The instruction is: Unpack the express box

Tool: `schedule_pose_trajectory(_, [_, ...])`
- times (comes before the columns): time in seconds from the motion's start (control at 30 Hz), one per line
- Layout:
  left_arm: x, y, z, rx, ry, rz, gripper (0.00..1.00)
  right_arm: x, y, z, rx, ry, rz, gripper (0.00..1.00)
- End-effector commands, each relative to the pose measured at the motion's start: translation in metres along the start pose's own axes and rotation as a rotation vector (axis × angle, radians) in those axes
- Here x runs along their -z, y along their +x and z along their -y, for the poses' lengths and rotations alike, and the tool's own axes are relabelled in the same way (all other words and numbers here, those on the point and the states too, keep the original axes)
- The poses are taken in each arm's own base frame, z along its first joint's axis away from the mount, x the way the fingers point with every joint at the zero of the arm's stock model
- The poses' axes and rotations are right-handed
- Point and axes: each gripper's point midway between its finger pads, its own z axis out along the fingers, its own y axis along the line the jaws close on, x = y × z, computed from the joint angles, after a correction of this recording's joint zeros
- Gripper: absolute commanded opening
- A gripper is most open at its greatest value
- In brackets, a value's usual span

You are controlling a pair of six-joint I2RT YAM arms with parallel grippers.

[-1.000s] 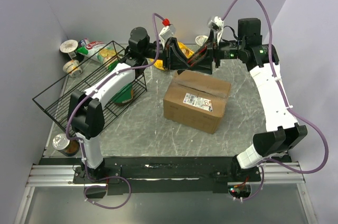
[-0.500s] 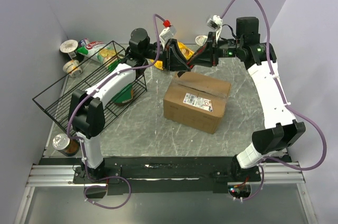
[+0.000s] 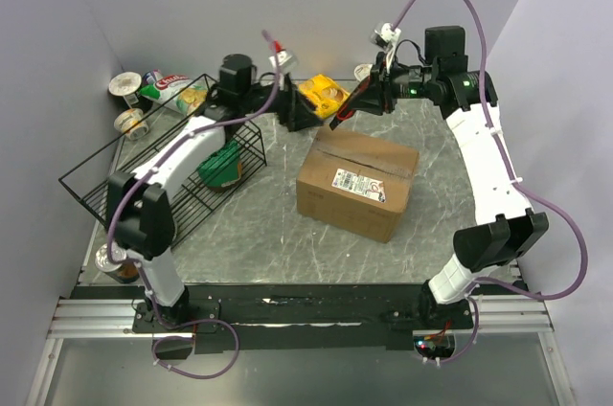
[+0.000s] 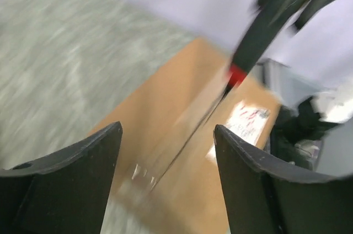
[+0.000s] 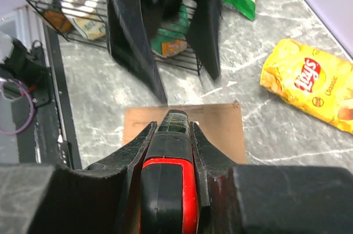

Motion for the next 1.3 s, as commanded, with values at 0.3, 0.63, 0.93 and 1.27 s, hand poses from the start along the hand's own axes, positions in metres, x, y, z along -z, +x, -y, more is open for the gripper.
schedule_pose_trajectory(0.3, [0.043, 0.072, -0.008, 0.215, -0.201, -0.119, 0.77, -0.012, -0.022, 0.010, 0.078, 0.018, 0.173, 0.00])
schedule_pose_trajectory(0.63, [0.034, 0.125, -0.020, 0.369, -0.180, -0.184, 0.78, -0.024, 0.006, 0.009, 0.107, 0.028, 0.217, 0.00])
schedule_pose_trajectory(0.93, [0.034, 0.144, -0.029, 0.398, -0.210, -0.216, 0.78, -0.036, 0.011, 0.011, 0.104, 0.020, 0.212, 0.00])
schedule_pose_trajectory(1.27, [0.034, 0.154, -0.031, 0.412, -0.216, -0.229, 0.78, -0.046, 0.026, -0.004, 0.237, 0.043, 0.149, 0.00])
